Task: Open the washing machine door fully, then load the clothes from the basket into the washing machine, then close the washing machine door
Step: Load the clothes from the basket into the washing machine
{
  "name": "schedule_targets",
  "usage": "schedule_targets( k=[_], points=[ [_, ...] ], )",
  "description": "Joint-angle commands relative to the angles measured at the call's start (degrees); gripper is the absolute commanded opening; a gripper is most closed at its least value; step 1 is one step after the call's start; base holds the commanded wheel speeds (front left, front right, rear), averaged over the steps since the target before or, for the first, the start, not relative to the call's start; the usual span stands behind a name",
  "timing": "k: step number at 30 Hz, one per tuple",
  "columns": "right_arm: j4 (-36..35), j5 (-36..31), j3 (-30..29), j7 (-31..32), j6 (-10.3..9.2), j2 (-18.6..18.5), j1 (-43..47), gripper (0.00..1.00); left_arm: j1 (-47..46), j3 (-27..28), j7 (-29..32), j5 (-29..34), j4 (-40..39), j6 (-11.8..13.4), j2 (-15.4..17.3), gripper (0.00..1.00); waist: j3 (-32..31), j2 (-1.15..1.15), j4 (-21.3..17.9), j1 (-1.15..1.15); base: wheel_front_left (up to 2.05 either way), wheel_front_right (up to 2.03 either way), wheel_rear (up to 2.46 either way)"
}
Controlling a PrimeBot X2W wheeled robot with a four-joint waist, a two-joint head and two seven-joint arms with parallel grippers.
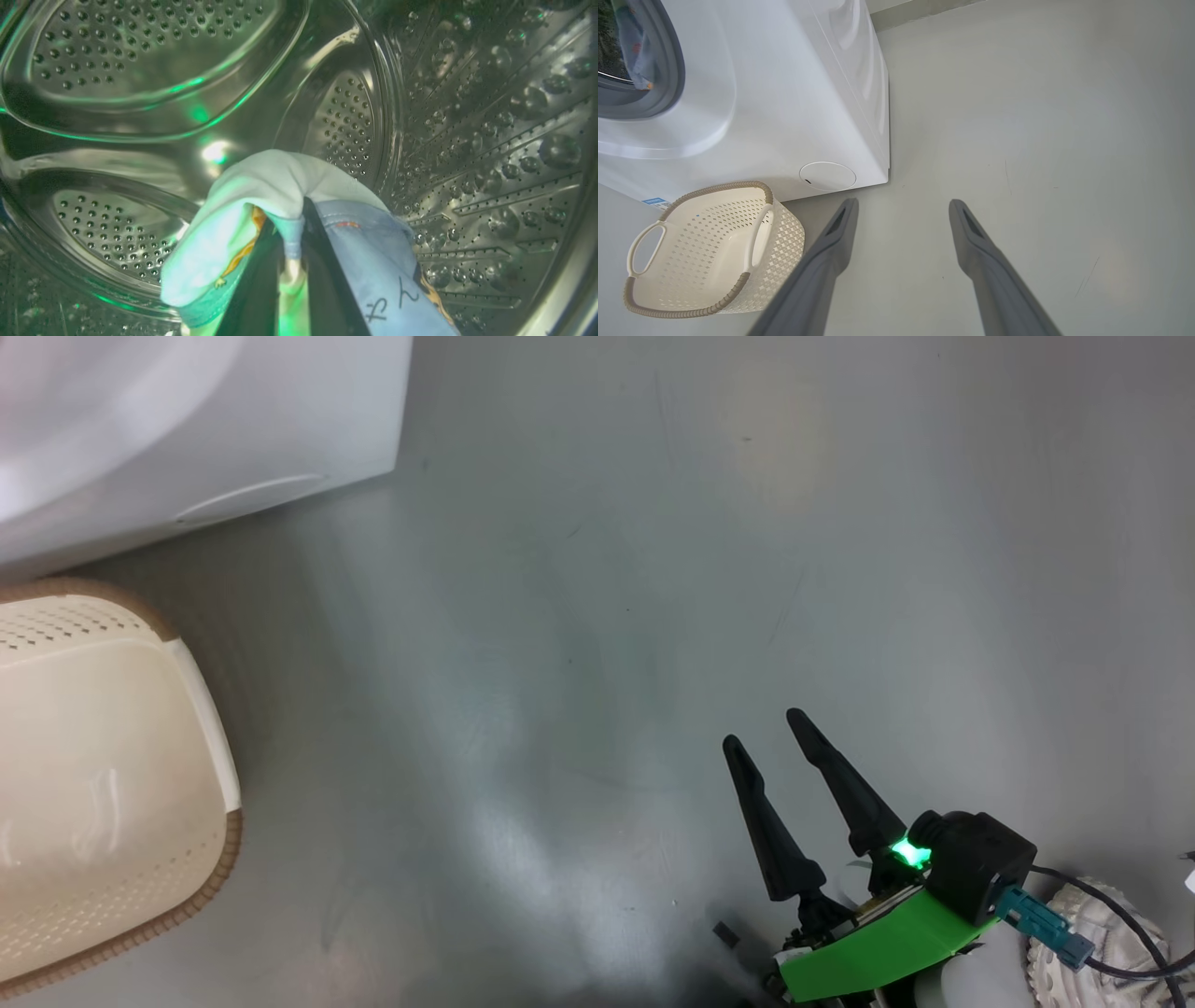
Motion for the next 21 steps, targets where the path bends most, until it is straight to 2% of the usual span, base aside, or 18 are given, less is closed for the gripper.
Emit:
schedule_targets(
  k=[1,8,11,13,14,15,16,21],
  points=[
    [-1.18,0.65,1.45,-0.28,0.09,-0.18,1.27,1.00,0.09,2.07,-0.27,1.14,-2.53,0.37,3.24,0.00,0.36,0.00,-0.14,0.00,0.00,0.00,0.00],
    [-1.09,1.02,1.87,-0.28,0.09,-0.18,0.95,1.00,2.83,7.23,-0.28,3.73,-6.53,0.71,2.82,0.00,0.65,0.00,-0.18,0.00,0.00,0.00,0.00],
    [-1.00,0.98,1.90,-0.28,0.09,-0.18,0.90,1.00,3.64,8.15,-0.29,4.17,-5.85,0.44,2.35,0.00,0.63,0.00,0.03,0.00,0.00,0.00,0.00],
    [-0.69,0.85,2.00,-0.28,0.09,-0.18,0.89,1.00,4.51,8.23,-0.29,3.64,-2.48,0.26,1.72,0.00,0.41,0.00,0.19,0.00,0.00,0.00,0.00],
    [-0.60,0.90,2.00,-0.28,0.09,-0.18,0.89,1.00,4.60,8.11,0.07,3.30,-0.44,0.18,1.47,0.10,0.33,0.00,0.23,0.00,0.00,0.00,0.00],
    [-0.52,0.91,1.98,-0.28,0.09,-0.18,0.90,1.00,4.46,7.90,0.58,2.84,1.32,0.05,1.11,0.64,0.27,0.00,0.30,0.00,0.00,0.00,0.00],
    [-0.44,0.93,1.97,-0.28,0.09,-0.18,0.91,1.00,4.07,7.59,0.58,2.78,2.51,-0.04,0.97,1.00,0.23,0.00,0.37,0.00,0.00,0.00,0.00],
    [0.02,1.06,1.79,-0.28,0.09,-0.18,0.62,1.00,2.66,5.33,2.43,2.09,7.28,-0.60,-0.21,1.00,0.01,0.00,0.97,0.00,0.00,0.00,0.00]
  ],
)
